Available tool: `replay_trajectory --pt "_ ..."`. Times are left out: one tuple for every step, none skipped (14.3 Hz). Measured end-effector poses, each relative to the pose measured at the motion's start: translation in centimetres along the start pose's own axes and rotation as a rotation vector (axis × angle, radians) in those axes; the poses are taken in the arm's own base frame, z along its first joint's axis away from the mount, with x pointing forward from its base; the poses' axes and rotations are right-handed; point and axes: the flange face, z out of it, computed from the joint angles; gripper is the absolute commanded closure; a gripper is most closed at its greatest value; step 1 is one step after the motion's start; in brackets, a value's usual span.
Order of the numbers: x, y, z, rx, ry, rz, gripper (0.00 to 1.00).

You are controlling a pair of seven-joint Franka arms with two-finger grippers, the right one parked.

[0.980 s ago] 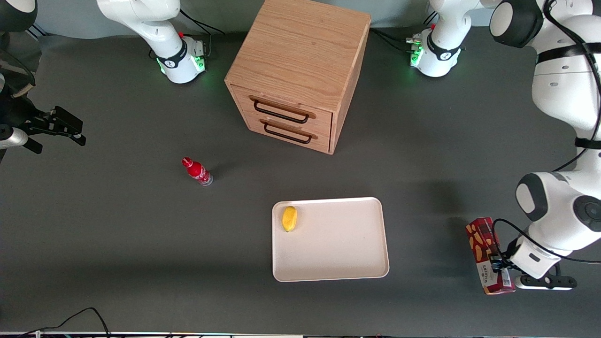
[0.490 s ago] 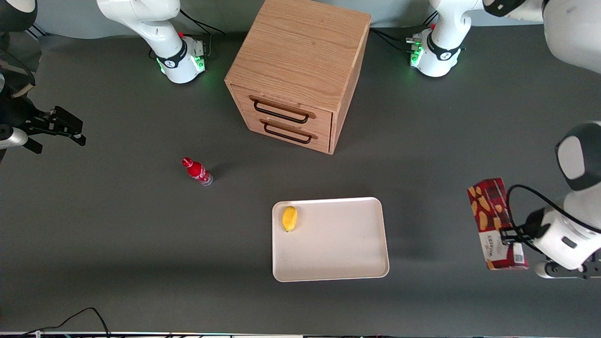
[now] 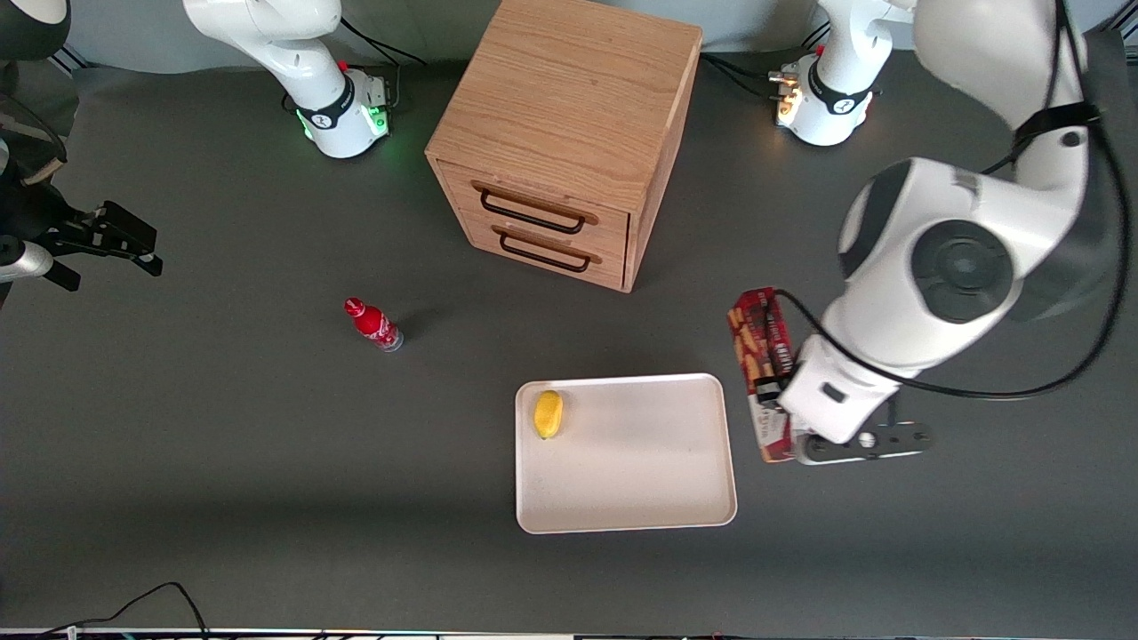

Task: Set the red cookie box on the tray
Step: 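Carry the held box over the white tray beside the lemon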

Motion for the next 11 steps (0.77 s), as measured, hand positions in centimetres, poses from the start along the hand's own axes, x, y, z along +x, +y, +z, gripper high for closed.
replay_trajectory --pt "0.1 1.5 1.9 -0.005 0.018 0.007 1.0" --pt "0.4 2.6 4.2 -0.011 0.04 0.012 1.0" --pt "0.7 3.5 6.7 -0.014 0.06 0.015 1.0" --pt "1.1 4.2 9.3 -0.013 0.081 0.018 1.0" --pt "1.4 4.7 11.9 -0.012 0.099 0.026 1.0" --pt "1.6 5.0 14.1 -0.009 0.115 0.037 1.0" --pt "1.7 5.2 15.9 -0.003 0.128 0.048 1.0" --pt "1.8 5.2 17.2 0.009 0.139 0.059 1.0" --pt "1.8 5.2 18.2 0.02 0.146 0.069 1.0" --pt "1.8 5.1 19.0 0.033 0.147 0.077 1.0" --pt "1.8 5.1 19.7 0.045 0.143 0.083 1.0"
